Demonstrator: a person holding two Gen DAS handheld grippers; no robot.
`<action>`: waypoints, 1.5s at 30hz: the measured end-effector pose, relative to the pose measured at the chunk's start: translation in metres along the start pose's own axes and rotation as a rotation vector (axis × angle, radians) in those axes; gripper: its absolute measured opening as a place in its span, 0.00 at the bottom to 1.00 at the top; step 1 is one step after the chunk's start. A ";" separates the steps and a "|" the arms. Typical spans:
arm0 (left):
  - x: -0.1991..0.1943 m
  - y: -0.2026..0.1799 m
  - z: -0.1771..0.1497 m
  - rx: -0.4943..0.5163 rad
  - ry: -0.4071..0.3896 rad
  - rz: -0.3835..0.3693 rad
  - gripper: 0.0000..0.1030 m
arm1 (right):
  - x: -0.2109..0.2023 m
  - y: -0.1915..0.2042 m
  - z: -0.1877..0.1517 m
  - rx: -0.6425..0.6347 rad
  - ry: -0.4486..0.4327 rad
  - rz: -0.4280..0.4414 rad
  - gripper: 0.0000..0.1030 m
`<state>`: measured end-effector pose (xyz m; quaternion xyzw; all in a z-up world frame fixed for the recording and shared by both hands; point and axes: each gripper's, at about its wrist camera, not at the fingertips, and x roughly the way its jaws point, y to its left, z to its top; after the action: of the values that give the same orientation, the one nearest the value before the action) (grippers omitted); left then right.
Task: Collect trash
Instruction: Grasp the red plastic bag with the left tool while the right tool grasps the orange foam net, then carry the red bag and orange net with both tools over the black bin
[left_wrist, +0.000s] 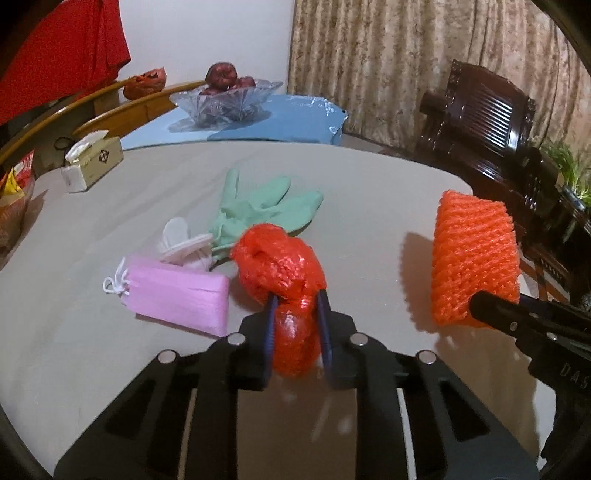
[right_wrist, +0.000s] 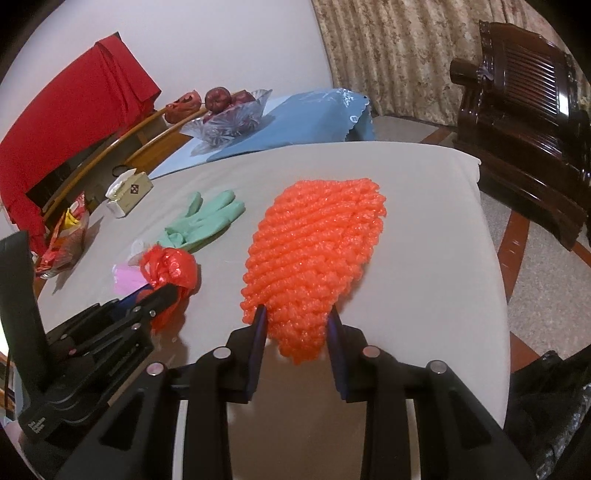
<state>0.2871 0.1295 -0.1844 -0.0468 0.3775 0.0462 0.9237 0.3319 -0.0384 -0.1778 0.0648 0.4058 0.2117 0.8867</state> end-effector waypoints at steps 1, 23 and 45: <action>-0.005 -0.001 0.000 -0.004 -0.011 -0.008 0.18 | -0.003 0.001 0.000 -0.003 -0.005 0.000 0.30; -0.108 -0.034 -0.004 -0.009 -0.104 -0.091 0.17 | -0.083 0.007 -0.017 -0.033 -0.066 0.008 0.22; -0.189 -0.102 -0.012 0.071 -0.187 -0.209 0.17 | -0.212 -0.011 -0.041 -0.043 -0.228 -0.055 0.22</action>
<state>0.1571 0.0172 -0.0548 -0.0485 0.2841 -0.0597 0.9557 0.1821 -0.1416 -0.0615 0.0582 0.2994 0.1872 0.9338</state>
